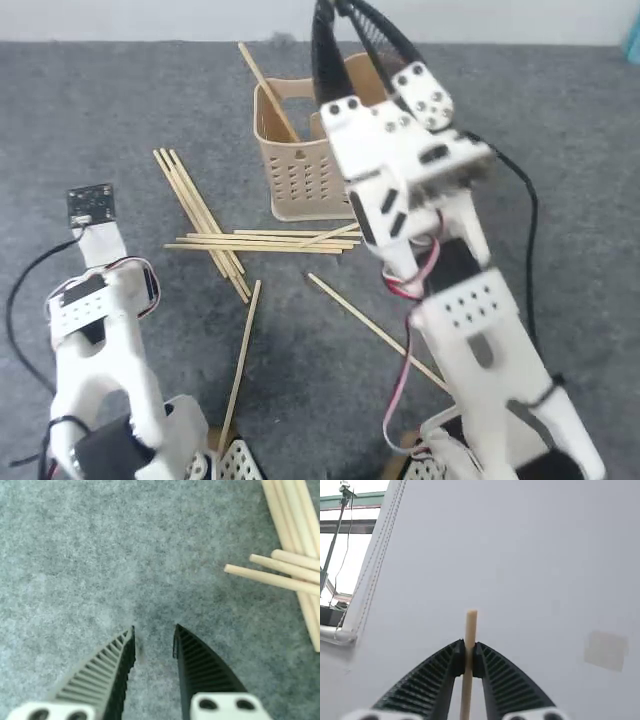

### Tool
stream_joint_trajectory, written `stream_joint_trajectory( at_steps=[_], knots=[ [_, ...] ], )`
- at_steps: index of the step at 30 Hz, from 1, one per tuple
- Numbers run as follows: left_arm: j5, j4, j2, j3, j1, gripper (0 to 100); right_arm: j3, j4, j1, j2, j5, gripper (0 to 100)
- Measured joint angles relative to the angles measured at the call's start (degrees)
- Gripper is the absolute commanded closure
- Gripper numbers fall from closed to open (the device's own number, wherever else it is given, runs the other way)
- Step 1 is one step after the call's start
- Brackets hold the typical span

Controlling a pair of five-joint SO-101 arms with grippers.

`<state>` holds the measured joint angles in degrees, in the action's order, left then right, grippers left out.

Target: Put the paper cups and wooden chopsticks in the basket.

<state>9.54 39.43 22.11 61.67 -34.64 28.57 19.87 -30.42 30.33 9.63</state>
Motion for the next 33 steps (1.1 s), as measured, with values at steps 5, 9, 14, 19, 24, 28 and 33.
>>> stream_joint_trajectory(
  at_steps=[5, 9, 14, 19, 24, 28, 33],
  knots=[
    [0.00, 0.00, 0.00, 0.00, 0.00, 88, 0.00, 0.18, 0.70, -4.57, -3.87, 98.9],
    [0.00, 0.00, 0.00, 0.00, 0.00, 88, 0.00, -1.41, 1.41, -6.42, -5.45, 93.7],
    [0.00, 0.00, 0.00, 0.00, 0.00, 88, 0.62, -8.53, 1.41, -6.59, -7.12, 80.3],
    [0.00, 0.00, 0.00, 0.00, 0.00, 88, 0.70, -17.58, 1.41, -3.43, -11.60, 90.2],
    [0.00, 0.00, 0.00, 0.00, 0.00, 88, 0.70, -29.89, 1.32, 8.70, -16.09, 93.5],
    [0.00, 0.00, 0.00, 0.00, 0.00, 88, 0.70, -42.11, 1.32, 20.31, -18.20, 93.5],
    [0.00, 0.00, 0.00, 0.00, 0.00, 88, 0.88, -61.10, -1.67, 33.23, -18.29, 93.5]
  ],
)
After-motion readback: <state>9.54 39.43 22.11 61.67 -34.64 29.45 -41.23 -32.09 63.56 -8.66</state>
